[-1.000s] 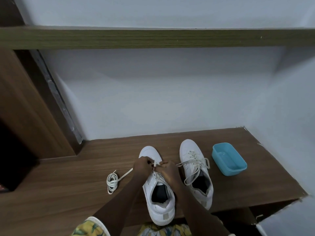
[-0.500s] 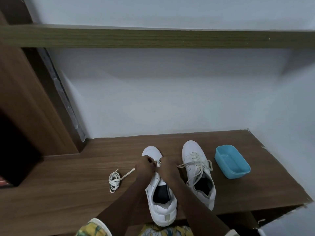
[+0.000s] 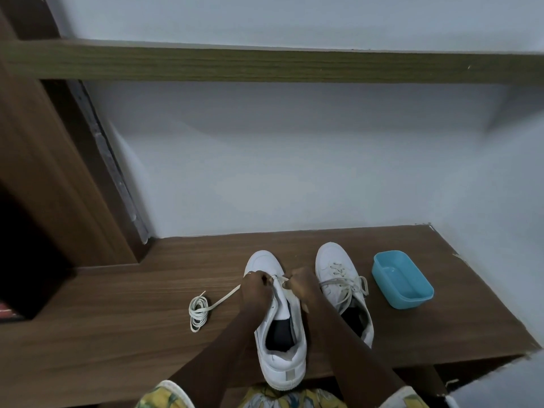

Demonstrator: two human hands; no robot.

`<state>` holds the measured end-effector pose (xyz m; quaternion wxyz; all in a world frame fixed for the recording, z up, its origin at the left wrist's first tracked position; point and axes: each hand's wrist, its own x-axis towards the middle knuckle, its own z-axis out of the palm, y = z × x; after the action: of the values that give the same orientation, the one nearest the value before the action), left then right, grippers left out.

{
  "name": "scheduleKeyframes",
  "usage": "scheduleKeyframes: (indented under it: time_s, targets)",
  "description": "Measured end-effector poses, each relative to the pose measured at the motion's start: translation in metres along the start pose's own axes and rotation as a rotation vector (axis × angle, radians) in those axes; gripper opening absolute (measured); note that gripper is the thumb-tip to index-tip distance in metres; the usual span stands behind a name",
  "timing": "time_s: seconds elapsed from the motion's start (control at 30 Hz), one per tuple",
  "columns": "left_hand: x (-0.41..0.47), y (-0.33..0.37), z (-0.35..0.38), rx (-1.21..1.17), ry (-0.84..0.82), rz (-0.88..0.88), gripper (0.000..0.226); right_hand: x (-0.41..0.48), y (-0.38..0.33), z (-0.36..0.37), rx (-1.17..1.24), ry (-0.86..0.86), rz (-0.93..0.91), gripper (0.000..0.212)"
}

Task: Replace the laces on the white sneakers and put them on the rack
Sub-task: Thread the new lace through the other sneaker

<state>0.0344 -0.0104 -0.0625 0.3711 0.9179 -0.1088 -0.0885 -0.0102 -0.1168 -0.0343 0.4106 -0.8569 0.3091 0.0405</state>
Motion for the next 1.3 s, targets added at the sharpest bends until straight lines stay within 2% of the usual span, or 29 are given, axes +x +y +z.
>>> scheduleKeyframes:
  time_s: [0.1, 0.33, 0.63, 0.77, 0.83, 0.87, 0.93, 1.03, 1.13, 1.3]
  targets:
    - [0.001, 0.001, -0.001, 0.034, -0.011, 0.022, 0.022, 0.002, 0.001, 0.001, -0.025, -0.017, -0.062, 0.024]
    - [0.002, 0.002, 0.000, 0.080, -0.016, 0.040, 0.023, 0.006, 0.004, 0.007, 0.062, 0.006, -0.060, 0.022]
    - [0.003, -0.001, 0.007, 0.085, 0.024, 0.015, 0.022, 0.011, 0.005, 0.013, 0.007, -0.041, -0.059, 0.025]
    - [0.005, 0.000, 0.007, 0.073, 0.031, 0.026, 0.019, 0.011, 0.007, 0.019, 0.287, -0.034, 0.139, 0.034]
    - [0.006, -0.001, 0.007, 0.060, 0.040, 0.039, 0.018, 0.015, 0.012, 0.022, 0.472, -0.052, 0.161, 0.040]
    - [0.006, -0.002, 0.008, 0.041, 0.048, 0.041, 0.018, 0.016, 0.016, 0.022, 0.581, -0.063, 0.184, 0.039]
    - [0.007, -0.003, 0.008, -0.005, 0.066, 0.038, 0.015, 0.009, 0.013, 0.017, 0.747, -0.085, 0.232, 0.021]
    - [0.007, -0.005, 0.008, -0.018, 0.089, 0.046, 0.014, 0.018, 0.018, 0.023, 0.799, -0.086, 0.279, 0.023]
    - [0.006, -0.006, 0.007, 0.065, 0.106, 0.029, 0.017, 0.028, 0.013, 0.031, 0.777, -0.048, 0.297, 0.018]
    - [0.004, -0.003, 0.003, 0.179, 0.067, 0.005, 0.019, 0.024, 0.002, 0.024, 0.822, -0.038, 0.344, 0.024]
